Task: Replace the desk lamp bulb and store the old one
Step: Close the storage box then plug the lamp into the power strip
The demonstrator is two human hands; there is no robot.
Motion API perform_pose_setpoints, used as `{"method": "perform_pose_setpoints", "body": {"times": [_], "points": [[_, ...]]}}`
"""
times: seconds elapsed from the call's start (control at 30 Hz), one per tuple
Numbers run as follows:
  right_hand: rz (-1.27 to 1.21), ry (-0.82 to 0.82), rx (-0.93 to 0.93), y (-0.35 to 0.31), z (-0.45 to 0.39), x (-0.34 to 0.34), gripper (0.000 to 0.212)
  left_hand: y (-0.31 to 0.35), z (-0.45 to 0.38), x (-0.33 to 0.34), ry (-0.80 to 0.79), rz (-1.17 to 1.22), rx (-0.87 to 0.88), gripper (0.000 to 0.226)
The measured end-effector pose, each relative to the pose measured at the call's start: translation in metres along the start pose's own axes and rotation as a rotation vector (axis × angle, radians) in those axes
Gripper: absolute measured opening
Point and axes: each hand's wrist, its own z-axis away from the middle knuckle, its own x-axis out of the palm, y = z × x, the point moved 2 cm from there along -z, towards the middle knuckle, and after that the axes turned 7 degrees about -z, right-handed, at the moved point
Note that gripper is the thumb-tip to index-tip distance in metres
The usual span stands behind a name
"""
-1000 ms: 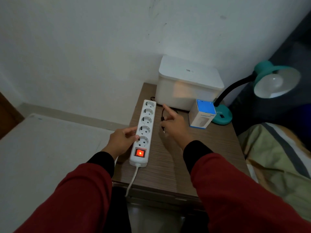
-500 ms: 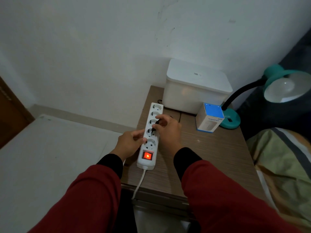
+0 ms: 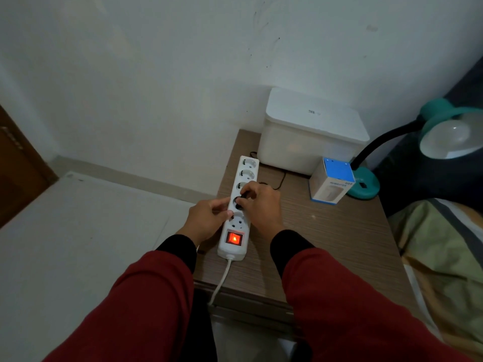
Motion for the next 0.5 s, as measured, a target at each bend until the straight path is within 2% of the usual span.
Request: {"method": "perform_pose_setpoints", "body": {"times": [0.2, 0.33, 0.43, 0.5], "points": [[0.023, -0.010, 0.021, 0.003, 0.005, 0.002, 0.014, 0.002, 0.002, 0.001, 0.005, -0.011, -0.011, 0.042], [0.126, -0.165, 0.039, -0.006, -0.001, -0.009, 0.019, 0.007, 0.003, 0.002, 0.028, -0.097, -0.020, 0.041], [0.261, -0.360, 0.042, -0.011, -0.004, -0.022, 0.042, 0.015, 0.003, 0.000, -0.005, -0.285, -0.024, 0.037], [0.305, -0.428, 0.059, -0.014, -0.005, -0.033, 0.060, 0.022, 0.004, -0.002, -0.033, -0.425, -0.028, 0.032]]}}
